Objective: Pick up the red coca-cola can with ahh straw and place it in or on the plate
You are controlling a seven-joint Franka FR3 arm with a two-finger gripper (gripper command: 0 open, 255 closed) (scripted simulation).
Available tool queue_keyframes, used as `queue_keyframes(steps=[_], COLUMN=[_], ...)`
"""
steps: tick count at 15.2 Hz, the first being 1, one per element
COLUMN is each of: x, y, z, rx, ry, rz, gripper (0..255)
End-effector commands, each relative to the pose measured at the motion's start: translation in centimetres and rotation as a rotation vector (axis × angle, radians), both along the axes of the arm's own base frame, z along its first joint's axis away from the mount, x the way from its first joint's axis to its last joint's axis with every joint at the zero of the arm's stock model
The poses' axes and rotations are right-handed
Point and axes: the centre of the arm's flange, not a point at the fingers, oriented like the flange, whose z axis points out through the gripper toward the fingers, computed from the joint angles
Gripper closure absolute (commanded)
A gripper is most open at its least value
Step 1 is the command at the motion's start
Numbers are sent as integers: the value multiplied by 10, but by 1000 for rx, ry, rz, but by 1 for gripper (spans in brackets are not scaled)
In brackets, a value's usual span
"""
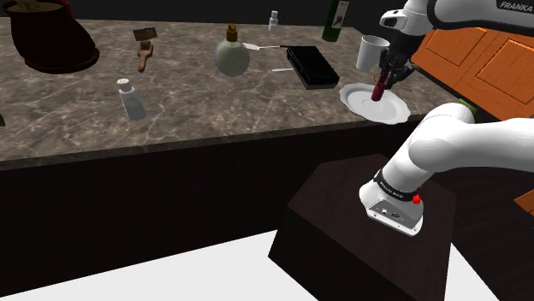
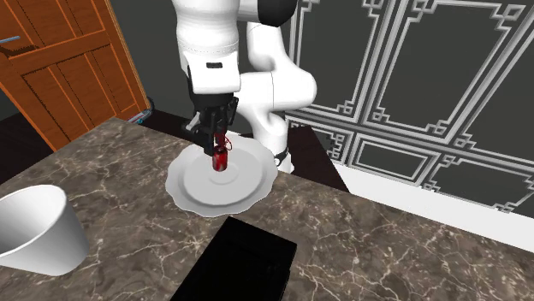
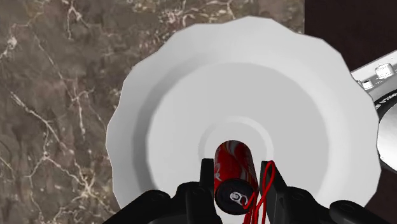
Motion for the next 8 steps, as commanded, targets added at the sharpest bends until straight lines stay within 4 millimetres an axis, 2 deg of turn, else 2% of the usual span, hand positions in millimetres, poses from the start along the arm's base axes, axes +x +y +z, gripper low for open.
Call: queue_keyframes(steps=[1,7,8], x=[0,0,0], y=[0,0,0], z=[-6,-6,-6], rx=[0,0,0], ry=[-1,-1,-1], rz=[0,0,0], gripper=[255,255,0])
